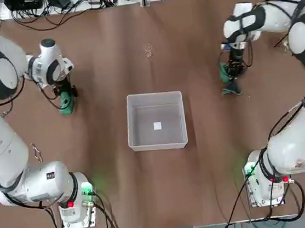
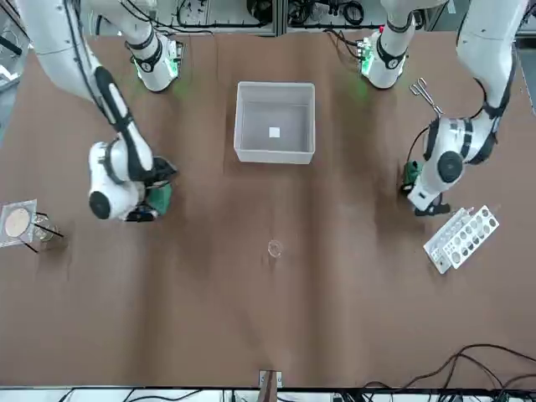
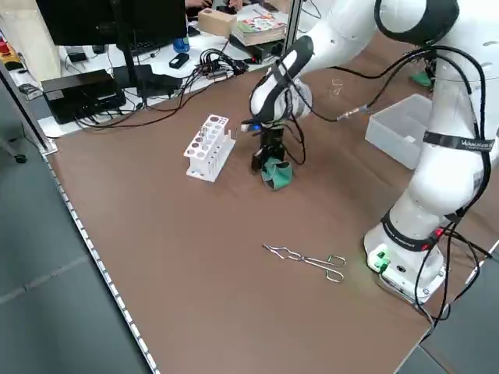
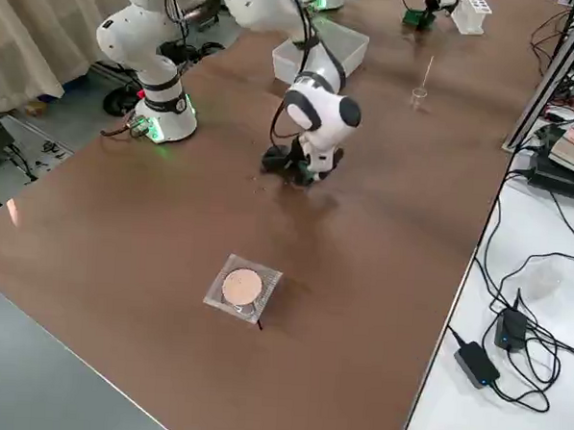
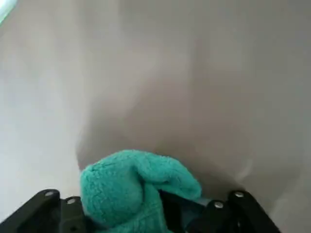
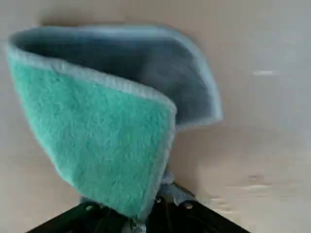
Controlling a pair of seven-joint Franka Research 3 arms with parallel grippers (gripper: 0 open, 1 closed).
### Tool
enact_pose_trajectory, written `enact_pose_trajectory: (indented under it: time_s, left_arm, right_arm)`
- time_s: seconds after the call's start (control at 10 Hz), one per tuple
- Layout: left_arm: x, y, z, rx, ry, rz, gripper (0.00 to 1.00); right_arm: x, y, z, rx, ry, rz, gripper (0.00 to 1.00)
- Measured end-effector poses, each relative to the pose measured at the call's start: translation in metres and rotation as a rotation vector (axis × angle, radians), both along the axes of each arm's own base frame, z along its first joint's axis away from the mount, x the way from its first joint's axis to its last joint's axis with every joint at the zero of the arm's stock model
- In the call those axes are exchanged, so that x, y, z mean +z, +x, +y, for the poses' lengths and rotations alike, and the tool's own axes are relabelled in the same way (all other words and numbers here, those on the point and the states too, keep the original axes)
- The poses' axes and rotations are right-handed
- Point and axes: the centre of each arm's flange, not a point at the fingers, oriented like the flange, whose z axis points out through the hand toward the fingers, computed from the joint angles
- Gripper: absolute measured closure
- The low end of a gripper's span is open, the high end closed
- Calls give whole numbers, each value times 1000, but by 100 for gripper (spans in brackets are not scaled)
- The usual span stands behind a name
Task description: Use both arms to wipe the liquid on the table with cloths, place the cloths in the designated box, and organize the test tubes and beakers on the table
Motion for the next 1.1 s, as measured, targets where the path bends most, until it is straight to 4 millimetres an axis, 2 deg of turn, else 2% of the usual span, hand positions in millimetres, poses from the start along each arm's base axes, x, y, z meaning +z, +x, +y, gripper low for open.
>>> enact_pose_trajectory:
  time_s: [0.2,0.3,0.4,0.5,0.6,0.7,0.8,0.9,1.1]
  left_arm:
    - [1,42,-86,34,-58,-85,83]
    - [1,58,-122,65,-90,-117,83]
    - [1,66,-142,93,-110,-135,83]
    - [0,69,-146,113,-114,-140,83]
    - [0,68,-144,121,-111,-133,83]
    - [-2,66,-140,129,-93,-106,83]
    - [0,61,-132,142,-54,-58,83]
    - [1,51,-113,155,0,1,82]
    - [0,21,-54,169,68,77,81]
  right_arm:
    - [4,-4,-81,70,-5,-14,91]
    - [7,-9,-114,97,22,-20,91]
    - [9,-15,-136,116,58,-24,91]
    - [10,-20,-145,129,81,-13,91]
    - [8,-24,-139,134,98,14,91]
    - [4,-30,-122,127,135,38,91]
    - [-1,-34,-90,113,196,58,91]
    - [-4,-37,-51,102,252,72,91]
    - [-7,-40,37,92,320,93,91]
